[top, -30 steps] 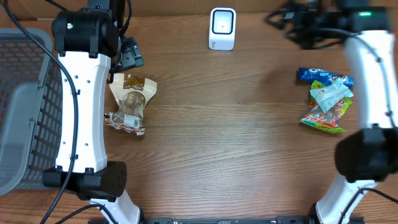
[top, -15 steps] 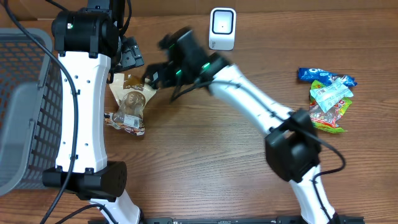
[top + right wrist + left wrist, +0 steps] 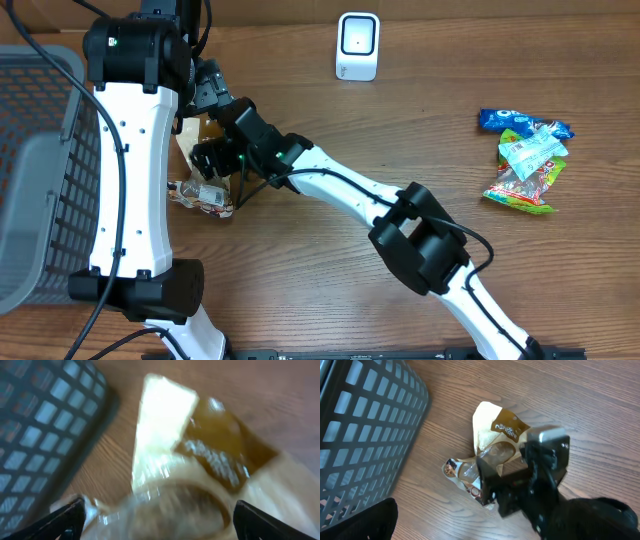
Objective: Scan the item barcode
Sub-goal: 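Reach the right gripper left and grasp the bread bag, then drag the bread bag right toward table center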
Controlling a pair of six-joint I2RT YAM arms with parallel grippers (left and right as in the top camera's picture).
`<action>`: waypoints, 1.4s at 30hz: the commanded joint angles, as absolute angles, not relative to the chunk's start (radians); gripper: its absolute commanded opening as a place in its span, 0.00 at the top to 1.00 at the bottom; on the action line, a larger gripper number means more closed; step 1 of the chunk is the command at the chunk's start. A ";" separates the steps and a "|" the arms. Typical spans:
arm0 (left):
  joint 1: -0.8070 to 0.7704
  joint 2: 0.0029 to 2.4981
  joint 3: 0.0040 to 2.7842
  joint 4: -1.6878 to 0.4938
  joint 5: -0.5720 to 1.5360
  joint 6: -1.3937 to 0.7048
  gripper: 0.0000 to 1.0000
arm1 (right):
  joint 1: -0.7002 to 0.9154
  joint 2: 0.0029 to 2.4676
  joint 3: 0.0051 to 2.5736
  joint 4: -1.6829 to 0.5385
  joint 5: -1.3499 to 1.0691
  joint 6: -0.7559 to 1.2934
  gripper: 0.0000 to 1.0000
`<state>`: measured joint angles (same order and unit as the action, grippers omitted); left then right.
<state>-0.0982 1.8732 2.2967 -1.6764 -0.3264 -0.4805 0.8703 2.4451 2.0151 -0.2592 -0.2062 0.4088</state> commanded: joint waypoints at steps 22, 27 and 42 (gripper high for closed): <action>-0.105 1.880 2.292 -1.675 -0.340 -0.498 0.00 | 0.919 2.552 2.016 -0.146 -0.270 0.202 0.07; -0.105 1.880 2.292 -1.675 -0.339 -0.498 0.00 | 0.917 2.552 2.016 -0.350 -0.156 0.058 0.19; -0.105 1.880 2.292 -1.675 -0.340 -0.498 0.00 | 0.739 2.426 2.094 -0.953 0.062 0.187 0.11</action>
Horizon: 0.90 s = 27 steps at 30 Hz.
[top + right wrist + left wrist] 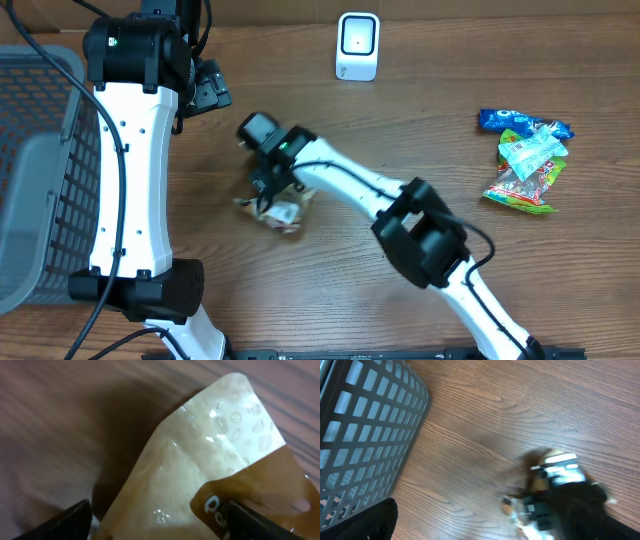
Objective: Scan the item barcode
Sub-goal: 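Drag the bread bag right toward table center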
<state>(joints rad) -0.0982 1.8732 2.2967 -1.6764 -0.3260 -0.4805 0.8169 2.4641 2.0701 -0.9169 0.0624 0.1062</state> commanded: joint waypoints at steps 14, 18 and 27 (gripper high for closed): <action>-0.105 1.880 2.292 -1.675 -0.339 -0.498 0.00 | 0.358 2.210 2.289 -1.304 -0.312 0.299 0.06; -0.105 1.880 2.292 -1.675 -0.339 -0.498 0.00 | 0.299 2.225 2.255 -1.364 -0.313 0.300 0.06; -0.105 1.880 2.292 -1.675 -0.339 -0.498 0.00 | 0.319 2.236 1.945 -1.158 -0.402 0.339 0.00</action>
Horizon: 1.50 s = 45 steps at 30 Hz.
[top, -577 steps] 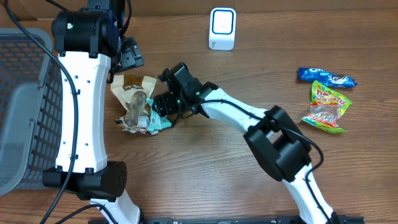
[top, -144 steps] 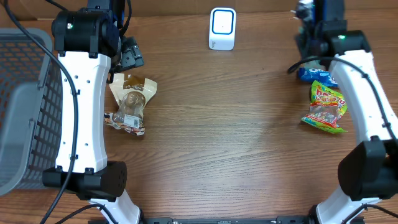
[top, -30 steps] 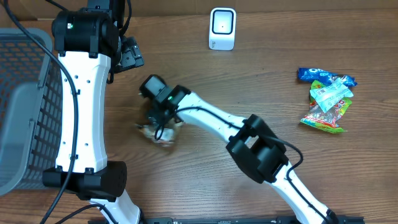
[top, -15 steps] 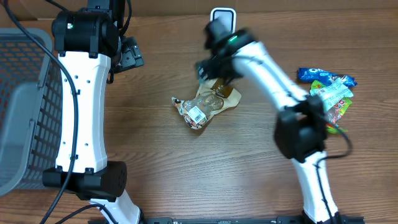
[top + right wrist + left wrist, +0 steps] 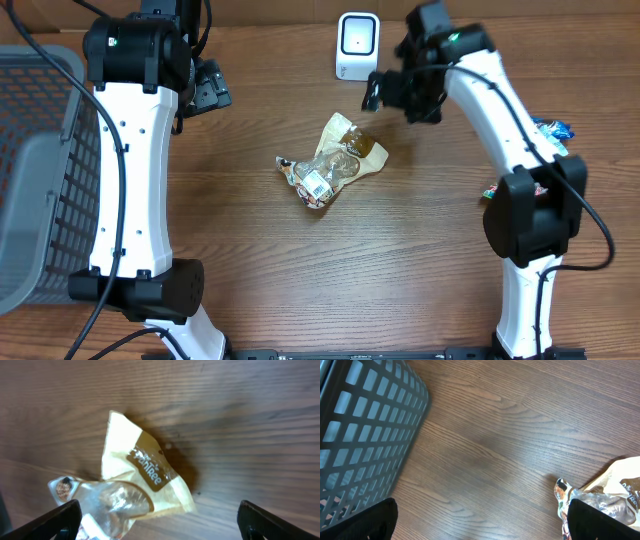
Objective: Scan the item barcode
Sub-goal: 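Drag the bread bag right toward table center, then lift the bread bag toward the white scanner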
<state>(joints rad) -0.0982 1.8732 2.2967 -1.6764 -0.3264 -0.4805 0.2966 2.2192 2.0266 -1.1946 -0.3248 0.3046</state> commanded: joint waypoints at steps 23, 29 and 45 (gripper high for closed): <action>-0.105 1.880 2.292 -1.675 -0.340 -0.498 0.00 | 0.363 2.206 1.842 -1.111 -0.526 0.695 0.00; -0.105 1.880 2.292 -1.675 -0.340 -0.498 0.00 | 0.374 2.169 1.895 -1.121 -0.399 0.326 0.00; -0.105 1.880 2.292 -1.675 -0.339 -0.498 0.00 | 0.453 2.240 1.850 -1.025 -0.421 0.056 0.00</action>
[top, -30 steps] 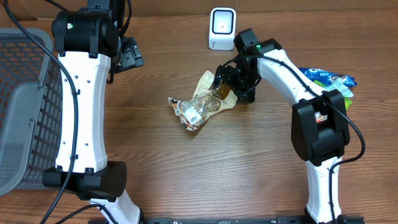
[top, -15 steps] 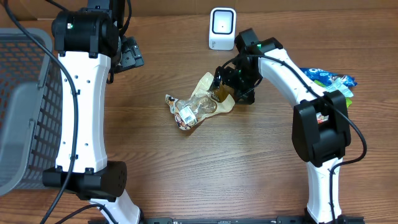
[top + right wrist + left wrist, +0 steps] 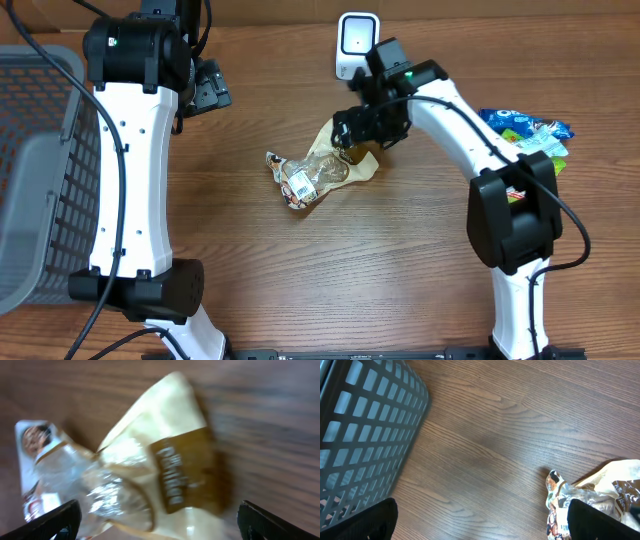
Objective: Scan the item barcode
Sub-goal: 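Lift the bread bag toward the white scanner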
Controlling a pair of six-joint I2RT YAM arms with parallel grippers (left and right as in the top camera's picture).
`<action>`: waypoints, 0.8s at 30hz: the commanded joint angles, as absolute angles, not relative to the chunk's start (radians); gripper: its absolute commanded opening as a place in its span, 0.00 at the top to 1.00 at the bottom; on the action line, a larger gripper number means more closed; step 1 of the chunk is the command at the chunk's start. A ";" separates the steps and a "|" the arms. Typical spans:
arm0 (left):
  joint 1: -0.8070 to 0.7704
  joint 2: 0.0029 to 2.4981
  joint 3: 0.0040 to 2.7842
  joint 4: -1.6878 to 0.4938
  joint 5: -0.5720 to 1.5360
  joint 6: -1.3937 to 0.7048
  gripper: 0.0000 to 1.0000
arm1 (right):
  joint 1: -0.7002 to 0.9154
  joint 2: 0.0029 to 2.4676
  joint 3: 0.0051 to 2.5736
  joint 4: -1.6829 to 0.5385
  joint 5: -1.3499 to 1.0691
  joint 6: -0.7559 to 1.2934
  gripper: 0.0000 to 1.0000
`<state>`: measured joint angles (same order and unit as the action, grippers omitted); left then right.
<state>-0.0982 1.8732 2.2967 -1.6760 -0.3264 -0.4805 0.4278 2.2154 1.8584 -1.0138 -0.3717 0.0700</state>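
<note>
The item is a crinkly snack bag [image 3: 318, 172], cream and brown with a clear window, lying flat mid-table with a barcode label near its left end. My right gripper [image 3: 362, 128] hovers over the bag's brown right end, jaws wide open. The blurred right wrist view is filled by the bag [image 3: 150, 470], with the right gripper [image 3: 160, 522] spread around it. The white scanner [image 3: 357, 45] stands at the back edge, just behind. My left gripper [image 3: 205, 88] stays high at the back left, open; in its wrist view the bag [image 3: 590, 502] shows at the lower right.
A grey mesh basket [image 3: 35, 170] fills the left side, also seen as the basket [image 3: 365, 430] in the left wrist view. A pile of colourful snack packets [image 3: 525, 150] lies at the right. The tall left arm [image 3: 130, 170] stands beside the basket.
My right gripper was open near the scanner, away from the bag; now it is low over the bag's brown end. The bag has shifted slightly left. The left arm has not moved.
First my right gripper was on the bag beside the basket, under the left arm. Then the bag was farther right with the gripper still at it. Later it lay mid-table with the gripper away near the scanner. Now the gripper is back over it.
</note>
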 commanded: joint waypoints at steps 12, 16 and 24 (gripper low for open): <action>-0.105 1.880 2.292 -1.675 -0.339 -0.498 0.00 | 0.496 2.321 1.802 -0.990 -0.237 0.157 0.00; -0.105 1.880 2.292 -1.675 -0.340 -0.498 0.00 | 0.496 2.326 1.790 -0.951 -0.225 0.184 0.00; -0.105 1.880 2.292 -1.675 -0.339 -0.498 0.00 | 0.528 2.350 1.786 -0.951 -0.237 0.369 0.17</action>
<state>-0.0982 1.8732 2.2967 -1.6760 -0.3264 -0.4805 0.5072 2.2951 1.8172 -0.9424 -0.2909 0.2447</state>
